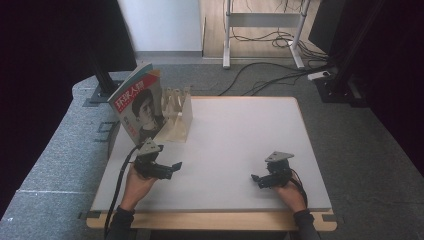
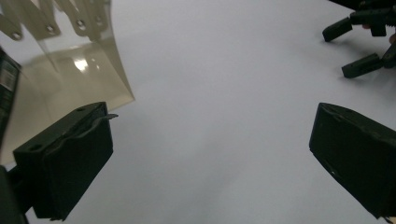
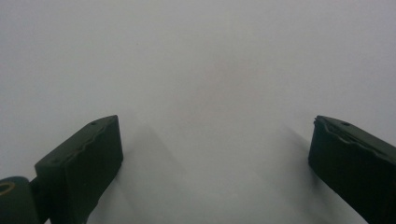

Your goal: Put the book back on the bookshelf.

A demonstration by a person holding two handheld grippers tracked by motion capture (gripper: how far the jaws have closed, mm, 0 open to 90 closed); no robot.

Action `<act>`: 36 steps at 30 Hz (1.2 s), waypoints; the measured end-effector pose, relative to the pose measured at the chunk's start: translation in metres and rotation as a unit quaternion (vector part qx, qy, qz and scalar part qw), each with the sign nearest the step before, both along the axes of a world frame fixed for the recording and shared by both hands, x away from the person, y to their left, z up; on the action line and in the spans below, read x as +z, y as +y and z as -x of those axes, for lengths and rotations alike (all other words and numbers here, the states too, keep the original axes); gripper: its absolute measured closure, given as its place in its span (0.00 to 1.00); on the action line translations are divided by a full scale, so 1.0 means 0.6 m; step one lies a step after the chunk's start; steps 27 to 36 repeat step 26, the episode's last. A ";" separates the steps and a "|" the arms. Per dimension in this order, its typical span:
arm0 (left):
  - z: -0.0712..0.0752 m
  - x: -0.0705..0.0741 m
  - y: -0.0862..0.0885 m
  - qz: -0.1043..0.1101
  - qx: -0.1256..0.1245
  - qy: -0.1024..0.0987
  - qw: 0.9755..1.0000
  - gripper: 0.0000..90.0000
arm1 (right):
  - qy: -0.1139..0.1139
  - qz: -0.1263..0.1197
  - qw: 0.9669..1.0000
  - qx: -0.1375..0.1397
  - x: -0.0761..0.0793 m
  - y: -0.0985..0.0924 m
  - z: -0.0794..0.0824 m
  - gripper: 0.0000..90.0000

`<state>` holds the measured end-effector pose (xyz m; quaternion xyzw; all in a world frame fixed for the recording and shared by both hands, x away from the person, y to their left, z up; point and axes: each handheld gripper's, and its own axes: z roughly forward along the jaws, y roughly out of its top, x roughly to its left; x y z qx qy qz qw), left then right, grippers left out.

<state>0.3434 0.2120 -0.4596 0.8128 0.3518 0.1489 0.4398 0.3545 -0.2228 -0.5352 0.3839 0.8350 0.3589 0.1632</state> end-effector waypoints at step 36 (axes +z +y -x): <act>-0.006 -0.115 -0.049 -0.105 -0.004 0.065 0.992 0.00 | -0.003 0.001 1.000 0.001 -0.001 0.000 0.002 0.02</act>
